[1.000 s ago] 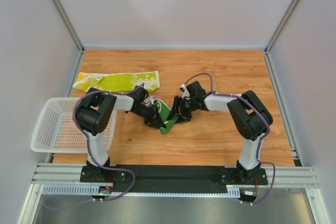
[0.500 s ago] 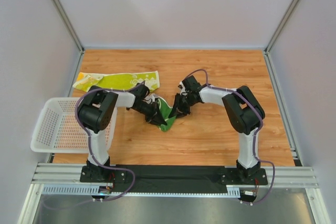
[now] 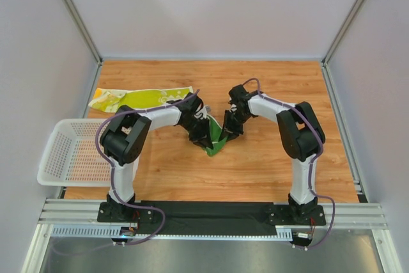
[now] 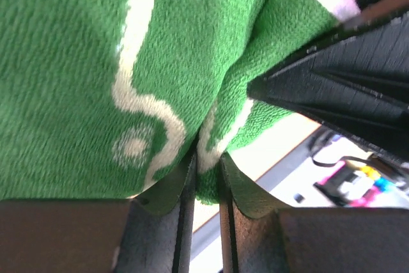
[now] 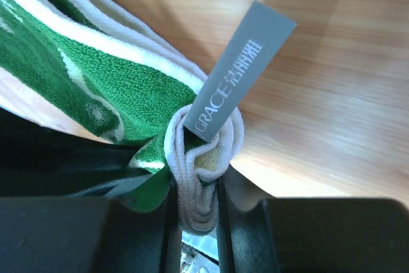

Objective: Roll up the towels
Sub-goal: Roll the towel

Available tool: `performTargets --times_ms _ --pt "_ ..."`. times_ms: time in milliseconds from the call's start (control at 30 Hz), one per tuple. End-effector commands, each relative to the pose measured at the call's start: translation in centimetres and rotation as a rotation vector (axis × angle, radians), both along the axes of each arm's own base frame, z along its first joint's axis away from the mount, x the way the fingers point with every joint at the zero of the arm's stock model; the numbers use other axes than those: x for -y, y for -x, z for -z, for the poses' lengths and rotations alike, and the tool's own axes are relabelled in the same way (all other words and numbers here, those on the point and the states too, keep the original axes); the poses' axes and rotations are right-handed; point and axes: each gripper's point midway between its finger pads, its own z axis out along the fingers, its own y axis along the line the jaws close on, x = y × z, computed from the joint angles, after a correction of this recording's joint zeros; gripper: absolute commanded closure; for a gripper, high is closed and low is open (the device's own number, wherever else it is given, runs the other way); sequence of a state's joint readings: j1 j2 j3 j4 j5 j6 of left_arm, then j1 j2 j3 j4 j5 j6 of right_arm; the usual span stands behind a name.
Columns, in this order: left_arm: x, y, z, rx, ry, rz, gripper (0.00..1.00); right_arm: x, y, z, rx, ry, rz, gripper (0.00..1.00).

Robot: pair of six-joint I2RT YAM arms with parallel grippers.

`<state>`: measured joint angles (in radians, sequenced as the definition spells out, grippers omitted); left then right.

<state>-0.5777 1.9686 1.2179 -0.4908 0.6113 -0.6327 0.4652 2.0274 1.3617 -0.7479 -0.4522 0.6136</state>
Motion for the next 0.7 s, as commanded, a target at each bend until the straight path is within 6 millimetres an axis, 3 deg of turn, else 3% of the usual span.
performTargets --times_ms 0,233,433,533,667 --pt "-3.7 2.3 1.3 -0.017 -0.199 0.057 0.75 5.8 -2.2 1.1 0.070 0.236 0.036 0.91" --pt "-3.8 2.3 1.4 0.030 -0.205 0.084 0.68 5.7 -2.4 0.9 0.061 0.228 0.031 0.91" --pt "-6.6 2.0 1.8 0.099 -0.346 0.077 0.67 5.4 -2.6 0.4 0.052 0.221 0.016 0.92" --pt "-7.6 1.3 0.5 0.186 -0.395 0.081 0.66 5.3 -2.5 0.2 0.040 0.215 0.009 0.92" --pt "-7.7 -0.5 -3.2 0.409 -0.457 0.110 0.66 5.2 -2.2 0.0 0.032 0.223 -0.006 0.92"
